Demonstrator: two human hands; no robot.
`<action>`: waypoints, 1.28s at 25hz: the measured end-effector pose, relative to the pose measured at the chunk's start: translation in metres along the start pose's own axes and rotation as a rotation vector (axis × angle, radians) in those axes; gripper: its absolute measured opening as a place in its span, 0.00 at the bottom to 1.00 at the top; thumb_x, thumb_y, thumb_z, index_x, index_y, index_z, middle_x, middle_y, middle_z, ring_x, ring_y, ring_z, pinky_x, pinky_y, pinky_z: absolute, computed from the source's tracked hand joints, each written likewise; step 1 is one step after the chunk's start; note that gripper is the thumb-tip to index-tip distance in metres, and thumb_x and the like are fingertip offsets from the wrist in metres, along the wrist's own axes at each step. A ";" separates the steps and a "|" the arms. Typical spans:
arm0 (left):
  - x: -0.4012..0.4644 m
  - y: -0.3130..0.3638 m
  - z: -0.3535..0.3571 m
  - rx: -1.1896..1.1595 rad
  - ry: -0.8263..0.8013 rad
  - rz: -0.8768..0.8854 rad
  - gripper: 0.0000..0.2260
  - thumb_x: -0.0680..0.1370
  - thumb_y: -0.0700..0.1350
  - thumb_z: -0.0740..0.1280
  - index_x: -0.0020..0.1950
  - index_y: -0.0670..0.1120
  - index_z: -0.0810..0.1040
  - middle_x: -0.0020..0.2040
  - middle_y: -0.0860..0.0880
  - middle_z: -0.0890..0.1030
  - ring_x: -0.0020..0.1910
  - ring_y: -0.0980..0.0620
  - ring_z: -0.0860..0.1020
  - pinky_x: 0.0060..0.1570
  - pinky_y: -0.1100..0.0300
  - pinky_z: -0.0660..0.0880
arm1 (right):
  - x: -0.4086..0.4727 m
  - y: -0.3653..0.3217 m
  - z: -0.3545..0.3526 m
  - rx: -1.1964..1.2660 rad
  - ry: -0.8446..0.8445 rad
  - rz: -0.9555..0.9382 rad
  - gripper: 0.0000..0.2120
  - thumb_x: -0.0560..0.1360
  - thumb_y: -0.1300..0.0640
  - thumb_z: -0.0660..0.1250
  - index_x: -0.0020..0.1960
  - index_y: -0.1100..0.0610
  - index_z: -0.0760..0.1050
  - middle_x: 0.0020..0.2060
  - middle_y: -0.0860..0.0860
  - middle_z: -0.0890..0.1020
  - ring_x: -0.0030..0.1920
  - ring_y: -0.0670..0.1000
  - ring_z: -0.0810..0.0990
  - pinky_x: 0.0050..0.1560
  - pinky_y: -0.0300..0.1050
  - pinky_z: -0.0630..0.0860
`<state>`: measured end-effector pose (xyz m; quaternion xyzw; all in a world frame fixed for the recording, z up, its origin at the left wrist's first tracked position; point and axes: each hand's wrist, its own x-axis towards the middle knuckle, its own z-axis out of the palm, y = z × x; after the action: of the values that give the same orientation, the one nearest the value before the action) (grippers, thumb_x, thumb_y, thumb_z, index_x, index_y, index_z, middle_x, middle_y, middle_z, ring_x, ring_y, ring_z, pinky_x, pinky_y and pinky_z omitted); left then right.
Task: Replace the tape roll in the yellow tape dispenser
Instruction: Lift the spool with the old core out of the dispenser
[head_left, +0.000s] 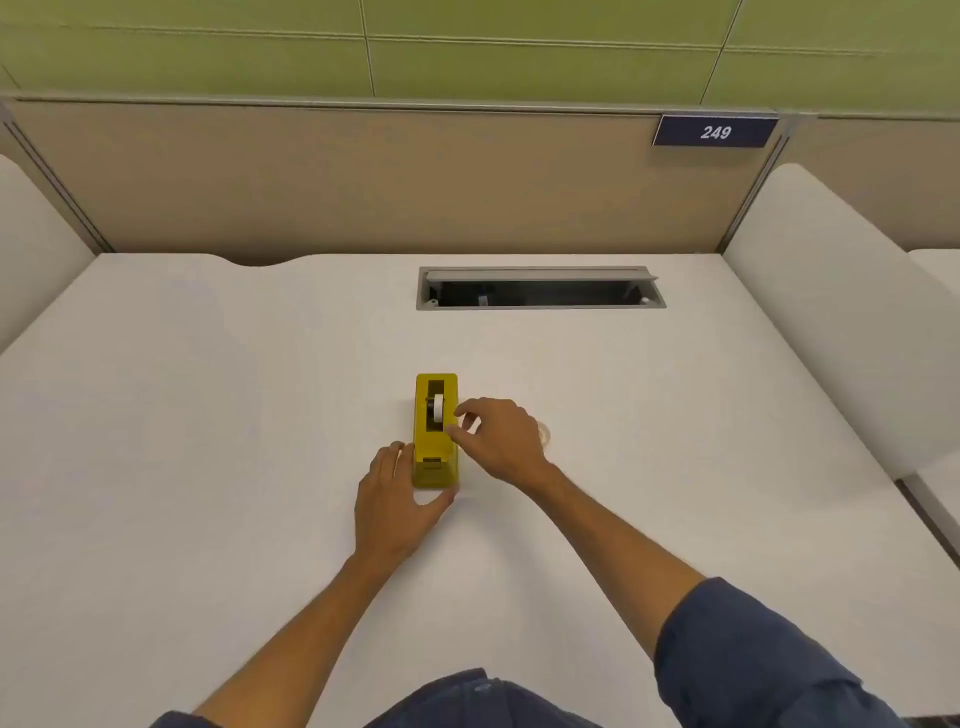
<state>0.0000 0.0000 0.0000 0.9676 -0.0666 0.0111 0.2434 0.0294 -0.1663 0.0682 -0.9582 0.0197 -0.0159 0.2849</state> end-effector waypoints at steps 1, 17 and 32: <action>0.002 -0.001 0.002 -0.038 -0.005 -0.010 0.41 0.66 0.72 0.60 0.70 0.46 0.66 0.70 0.46 0.71 0.70 0.46 0.68 0.65 0.49 0.71 | 0.003 -0.001 0.002 0.012 -0.006 0.000 0.16 0.74 0.42 0.66 0.57 0.49 0.79 0.46 0.44 0.84 0.46 0.49 0.81 0.47 0.46 0.77; 0.019 -0.003 0.020 -0.058 0.075 0.003 0.41 0.67 0.74 0.56 0.67 0.45 0.68 0.66 0.46 0.74 0.65 0.46 0.71 0.63 0.48 0.68 | 0.033 -0.017 0.020 -0.004 0.019 0.086 0.15 0.73 0.46 0.67 0.57 0.50 0.79 0.51 0.49 0.80 0.48 0.54 0.80 0.44 0.45 0.72; 0.018 -0.002 0.021 0.000 0.059 -0.006 0.41 0.69 0.73 0.57 0.70 0.43 0.66 0.69 0.44 0.72 0.69 0.46 0.69 0.67 0.48 0.65 | 0.049 -0.018 0.008 -0.227 -0.080 -0.168 0.18 0.73 0.49 0.70 0.60 0.54 0.77 0.56 0.51 0.77 0.53 0.53 0.77 0.45 0.49 0.75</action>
<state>0.0179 -0.0101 -0.0181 0.9670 -0.0563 0.0390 0.2455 0.0791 -0.1494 0.0722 -0.9825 -0.0701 0.0008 0.1728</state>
